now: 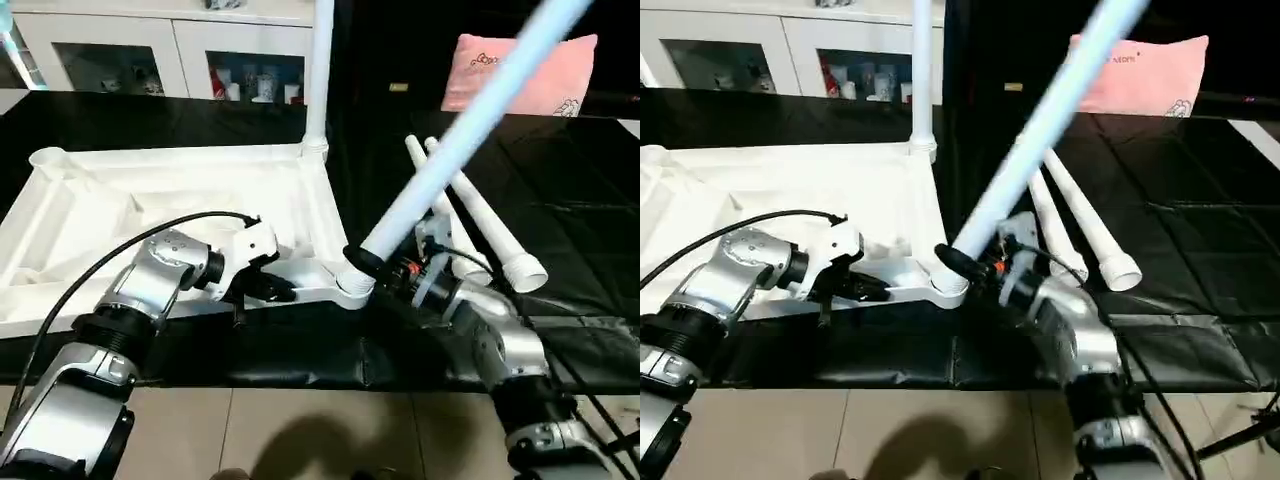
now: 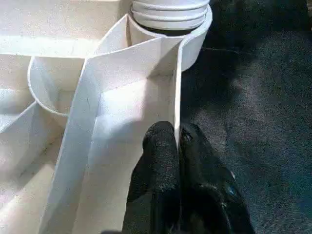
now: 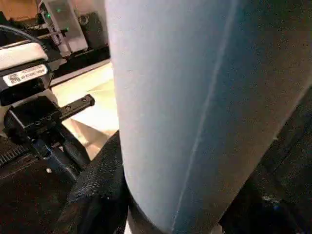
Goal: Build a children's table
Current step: Insert table leg to table base
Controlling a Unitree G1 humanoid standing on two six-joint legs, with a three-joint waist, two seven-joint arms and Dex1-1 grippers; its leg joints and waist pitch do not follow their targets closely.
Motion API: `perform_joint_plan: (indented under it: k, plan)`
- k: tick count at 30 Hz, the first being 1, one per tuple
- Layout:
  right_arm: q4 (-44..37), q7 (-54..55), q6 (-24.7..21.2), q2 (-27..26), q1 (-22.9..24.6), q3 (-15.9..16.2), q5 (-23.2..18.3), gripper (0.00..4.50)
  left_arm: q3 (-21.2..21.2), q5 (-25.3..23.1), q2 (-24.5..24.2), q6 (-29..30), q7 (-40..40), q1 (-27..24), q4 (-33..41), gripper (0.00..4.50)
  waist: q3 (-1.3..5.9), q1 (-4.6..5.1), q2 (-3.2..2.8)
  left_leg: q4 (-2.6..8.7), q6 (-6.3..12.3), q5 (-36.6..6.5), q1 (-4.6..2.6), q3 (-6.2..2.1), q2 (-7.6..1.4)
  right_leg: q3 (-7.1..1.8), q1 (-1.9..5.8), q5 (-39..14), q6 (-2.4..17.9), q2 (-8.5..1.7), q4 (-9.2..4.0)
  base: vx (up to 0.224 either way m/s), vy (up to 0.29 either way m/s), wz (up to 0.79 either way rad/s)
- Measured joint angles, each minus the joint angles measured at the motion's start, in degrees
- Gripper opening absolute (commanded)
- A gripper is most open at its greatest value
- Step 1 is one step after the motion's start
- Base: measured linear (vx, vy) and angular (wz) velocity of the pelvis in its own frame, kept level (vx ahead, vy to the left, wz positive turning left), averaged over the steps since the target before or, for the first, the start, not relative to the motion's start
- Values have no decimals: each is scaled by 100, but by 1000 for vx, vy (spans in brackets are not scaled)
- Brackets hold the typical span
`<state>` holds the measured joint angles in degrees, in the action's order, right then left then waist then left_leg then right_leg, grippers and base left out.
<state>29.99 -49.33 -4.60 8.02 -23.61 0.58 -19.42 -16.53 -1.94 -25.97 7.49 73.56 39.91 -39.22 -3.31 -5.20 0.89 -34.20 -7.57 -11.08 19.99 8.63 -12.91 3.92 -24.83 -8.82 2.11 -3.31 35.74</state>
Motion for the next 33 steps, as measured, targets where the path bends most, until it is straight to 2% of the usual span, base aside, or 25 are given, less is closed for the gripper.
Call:
perform_joint_plan:
  k: [3,6,8,10,14,18,22,24,29,32,33]
  plan:
    - [-14,75,332,-8,95,125,138,193,-7,-2,8,5,-16,2,-58,0,22,8,-42,0,0,0,-2,-1,0,1,1,0,-1,0,1,0,0,0]
    - [-60,123,607,78,129,307,346,193,-6,-2,21,-2,-45,5,-103,0,31,10,-55,0,0,0,-4,-3,0,2,3,-1,-1,1,1,0,0,0]
    - [-203,164,747,204,139,504,595,193,-7,-3,39,-10,-66,6,-108,0,34,5,-54,0,0,0,-9,-5,0,3,11,-1,-2,1,0,0,0,0]
    - [-299,174,889,322,142,678,827,193,-15,-7,54,-11,-77,4,-111,0,48,-1,-30,0,0,0,-9,-6,0,4,15,-8,-14,1,-2,0,0,0]
    - [-326,96,972,449,98,859,1045,193,-20,-10,54,-10,-80,-60,-50,0,101,2,72,5,1,-1,-9,-6,1,3,16,-29,-47,0,-5,0,0,0]
    - [-117,-180,884,507,-153,997,1176,193,-19,-7,-55,-22,-127,-270,274,0,150,30,226,8,12,-9,-10,-4,-1,3,17,-38,-51,0,-9,0,0,0]
    - [128,-428,739,470,-418,1002,1116,193,-19,-6,-191,-18,-94,-369,493,0,146,83,297,9,15,-11,-13,-2,-3,2,17,-37,-49,0,-10,0,0,0]
    - [250,-563,656,433,-563,1002,1069,193,-20,-11,-256,-18,-12,-369,509,0,144,119,304,9,15,-11,-15,-2,-3,3,17,-37,-48,1,-8,0,0,0]
    - [562,-891,543,400,-768,974,929,193,-86,-41,-346,-39,128,-366,561,0,143,136,298,10,14,-11,-18,-3,-3,3,21,-36,-47,1,-7,0,0,0]
    - [600,-1104,544,444,-754,989,925,193,-183,-74,-384,-39,205,-365,641,0,135,123,260,12,17,-14,-43,-3,-3,3,52,-24,-25,1,-15,0,0,0]
    - [603,-1171,576,466,-732,1019,929,193,-224,-101,-384,-44,248,-364,640,0,114,110,186,25,19,-17,-73,-4,-2,6,84,-22,-20,1,-35,0,0,0]
